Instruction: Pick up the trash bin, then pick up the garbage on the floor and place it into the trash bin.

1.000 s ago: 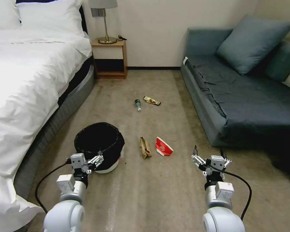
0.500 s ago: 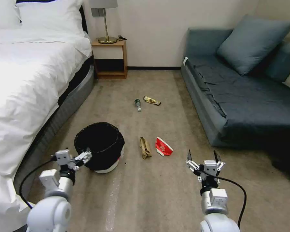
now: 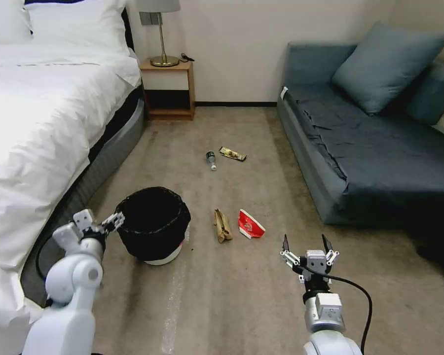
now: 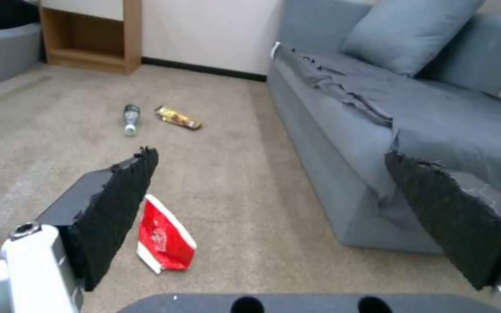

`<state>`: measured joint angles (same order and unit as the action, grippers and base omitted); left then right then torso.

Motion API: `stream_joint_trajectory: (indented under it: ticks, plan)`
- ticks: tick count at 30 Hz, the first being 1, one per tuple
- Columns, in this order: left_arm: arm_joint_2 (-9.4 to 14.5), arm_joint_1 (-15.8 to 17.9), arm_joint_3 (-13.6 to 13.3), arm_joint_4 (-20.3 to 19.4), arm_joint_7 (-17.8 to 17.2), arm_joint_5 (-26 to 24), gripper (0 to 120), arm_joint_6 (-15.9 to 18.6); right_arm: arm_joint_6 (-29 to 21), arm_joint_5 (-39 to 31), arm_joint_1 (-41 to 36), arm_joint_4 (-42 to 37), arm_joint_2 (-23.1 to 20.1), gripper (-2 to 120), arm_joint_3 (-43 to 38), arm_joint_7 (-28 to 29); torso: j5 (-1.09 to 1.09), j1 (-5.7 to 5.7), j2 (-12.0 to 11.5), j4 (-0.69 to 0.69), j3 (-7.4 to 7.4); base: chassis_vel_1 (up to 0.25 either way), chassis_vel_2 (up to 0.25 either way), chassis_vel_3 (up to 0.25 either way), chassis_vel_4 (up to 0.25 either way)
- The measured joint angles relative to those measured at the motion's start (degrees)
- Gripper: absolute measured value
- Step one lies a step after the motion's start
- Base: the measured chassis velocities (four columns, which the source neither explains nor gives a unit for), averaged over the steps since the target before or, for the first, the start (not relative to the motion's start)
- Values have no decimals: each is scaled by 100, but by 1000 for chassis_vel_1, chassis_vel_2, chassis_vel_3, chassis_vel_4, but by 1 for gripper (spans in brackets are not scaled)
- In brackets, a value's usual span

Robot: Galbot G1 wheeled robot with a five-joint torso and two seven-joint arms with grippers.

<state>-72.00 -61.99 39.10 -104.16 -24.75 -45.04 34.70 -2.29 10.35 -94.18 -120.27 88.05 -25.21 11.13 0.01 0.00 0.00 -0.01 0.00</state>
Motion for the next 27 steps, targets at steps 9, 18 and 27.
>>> stream_joint_trajectory:
  ticks: [9, 18, 27]
  plan:
    - [304, 706, -214, 1037, -315, -482, 100, 230, 9, 0, 37, 11, -3, 100, -75, -6, -1, 0, 0, 2, 0, 0, 0, 0, 0]
    - [428, 1343, -647, 1784, -443, -922, 99, 409, 14, -4, 117, 42, 40, 100, -65, -11, -1, 0, 0, 1, 0, 0, 0, 0, 0]
    - [424, 1680, -963, 2227, -786, -1289, 97, 692, 90, -36, 143, 44, 44, 100, -150, -12, -1, 0, 0, 1, 0, 0, 0, 0, 0]
